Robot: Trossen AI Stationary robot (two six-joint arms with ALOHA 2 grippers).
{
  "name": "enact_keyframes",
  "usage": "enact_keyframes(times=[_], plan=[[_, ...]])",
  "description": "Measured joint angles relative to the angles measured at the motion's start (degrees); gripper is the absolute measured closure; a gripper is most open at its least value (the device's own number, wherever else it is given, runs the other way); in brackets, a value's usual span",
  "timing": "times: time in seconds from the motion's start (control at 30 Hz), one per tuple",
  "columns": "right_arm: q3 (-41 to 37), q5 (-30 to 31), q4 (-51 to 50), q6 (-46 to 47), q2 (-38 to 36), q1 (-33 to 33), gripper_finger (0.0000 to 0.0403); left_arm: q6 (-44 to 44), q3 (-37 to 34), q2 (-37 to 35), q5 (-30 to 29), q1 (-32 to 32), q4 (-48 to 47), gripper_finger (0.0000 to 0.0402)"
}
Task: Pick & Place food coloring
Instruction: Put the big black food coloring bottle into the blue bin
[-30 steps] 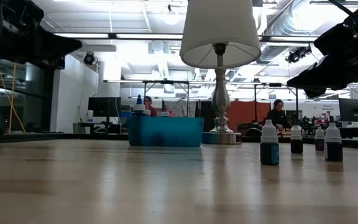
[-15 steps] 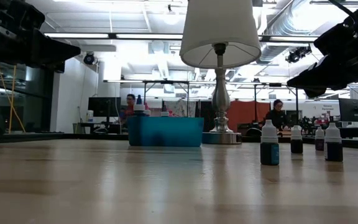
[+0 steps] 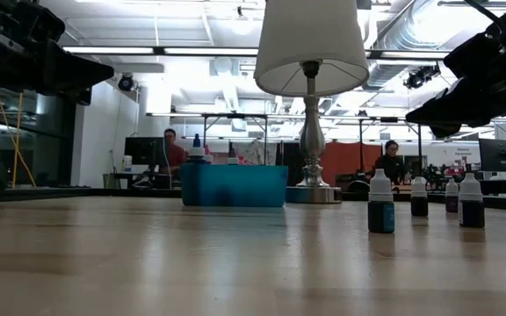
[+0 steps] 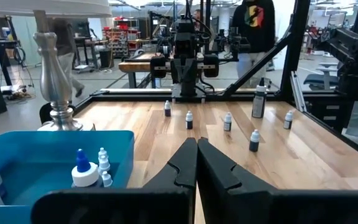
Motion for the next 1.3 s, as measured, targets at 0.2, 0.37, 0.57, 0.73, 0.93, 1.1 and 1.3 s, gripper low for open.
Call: enact_keyframes(times=[0.2, 0.37, 0.57, 0.73, 0.93, 1.1, 1.3], plan=[[0.01, 0.00, 0.00, 0.01, 0.00, -0.01, 0.0402, 0.04, 0.00, 0.00, -0.01, 0.00, -0.05, 0.0401], [0.00, 0.00, 0.00, 0.00, -0.02, 0.00, 0.0402, 0.06, 0.00, 0.00, -0.02, 0.00, -0.06, 0.0401], [0.00, 0.00, -0.01, 0.00, 0.00, -0.02, 0.0402, 0.10, 0.00, 0.00, -0.02, 0.00, -0.08, 0.0401], [0.00, 0.00, 0.00, -1.19, 0.00, -0.02, 0.0402, 0.11, 0.00, 0.02, -0.02, 0.00, -0.08, 0.0401], [0.00, 0.00, 0.00, -1.09, 0.00, -0.02, 0.0402, 0.11, 0.00, 0.00, -0.02, 0.00, -0.08, 0.0401], [0.02, 0.00, 0.00, -1.09, 0.00, -0.02, 0.0402, 0.11, 0.00, 0.00, -0.02, 0.00, -0.08, 0.0401], [0.00, 0.00, 0.01, 2.58, 0.00, 0.00, 0.0402, 0.11, 0.00, 0.02, -0.02, 0.00, -0.08, 0.0401]])
